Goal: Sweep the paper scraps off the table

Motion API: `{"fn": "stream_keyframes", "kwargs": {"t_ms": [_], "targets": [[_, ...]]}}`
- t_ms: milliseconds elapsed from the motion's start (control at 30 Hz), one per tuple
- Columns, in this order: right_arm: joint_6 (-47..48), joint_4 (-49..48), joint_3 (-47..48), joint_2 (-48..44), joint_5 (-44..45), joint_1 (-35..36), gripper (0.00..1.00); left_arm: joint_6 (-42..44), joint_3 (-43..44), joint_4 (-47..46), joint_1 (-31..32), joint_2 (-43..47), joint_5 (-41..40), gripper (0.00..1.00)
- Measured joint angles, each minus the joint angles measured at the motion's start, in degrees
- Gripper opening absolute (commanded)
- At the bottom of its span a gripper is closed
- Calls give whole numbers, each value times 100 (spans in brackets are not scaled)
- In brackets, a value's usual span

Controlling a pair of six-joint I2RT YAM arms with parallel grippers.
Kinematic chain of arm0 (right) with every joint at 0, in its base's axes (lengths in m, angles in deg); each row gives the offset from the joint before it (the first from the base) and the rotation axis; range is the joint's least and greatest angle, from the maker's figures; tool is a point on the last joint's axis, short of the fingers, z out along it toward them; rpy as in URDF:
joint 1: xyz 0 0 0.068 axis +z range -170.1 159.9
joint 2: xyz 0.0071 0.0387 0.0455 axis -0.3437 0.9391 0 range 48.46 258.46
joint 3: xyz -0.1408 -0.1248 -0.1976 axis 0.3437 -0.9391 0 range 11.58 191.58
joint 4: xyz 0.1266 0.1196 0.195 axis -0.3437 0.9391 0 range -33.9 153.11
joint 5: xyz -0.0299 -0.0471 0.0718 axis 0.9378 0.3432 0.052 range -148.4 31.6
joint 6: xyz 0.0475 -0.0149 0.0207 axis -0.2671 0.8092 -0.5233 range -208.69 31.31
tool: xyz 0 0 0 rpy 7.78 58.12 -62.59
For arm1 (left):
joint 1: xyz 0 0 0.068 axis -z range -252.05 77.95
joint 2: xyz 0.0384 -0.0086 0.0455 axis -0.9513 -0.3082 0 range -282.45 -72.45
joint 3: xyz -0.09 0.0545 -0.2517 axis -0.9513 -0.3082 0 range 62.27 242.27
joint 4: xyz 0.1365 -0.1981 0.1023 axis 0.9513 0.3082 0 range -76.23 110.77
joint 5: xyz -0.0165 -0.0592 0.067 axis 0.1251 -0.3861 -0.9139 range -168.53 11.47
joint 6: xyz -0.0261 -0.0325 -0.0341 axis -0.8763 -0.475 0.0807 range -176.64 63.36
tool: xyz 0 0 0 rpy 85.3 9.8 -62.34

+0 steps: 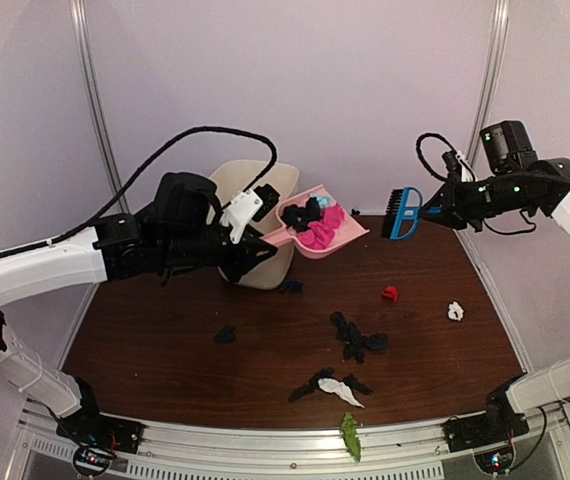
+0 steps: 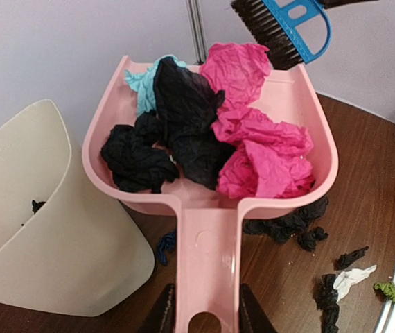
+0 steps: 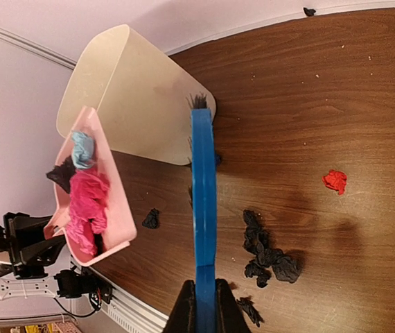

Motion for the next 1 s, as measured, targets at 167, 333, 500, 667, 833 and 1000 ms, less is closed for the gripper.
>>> {"fn": "stream_keyframes", "kwargs": {"t_ms": [167,333,500,667,833,1000], "targets": [[-114,-118,-251,-22,52,-24,0,-317,461,326,0,11,-232,0],[-173,-240,-376,-22,52,-26,0,-708,800,577,0,11,-374,0],[-177,-321,-494,-22,50,-26,0,-1091,986,785,0,11,-570,0],[-184,-382,-638,-22,50,-26,0,-1397,1292,997,-2,-13,-767,0],[-192,-446,-846,-33,50,-26,0,-1779,1537,1093,-68,-52,-844,0],[-227,-503,-938,-33,44,-26,0,-2251,1816,1250,-264,-195,-863,0]]}}
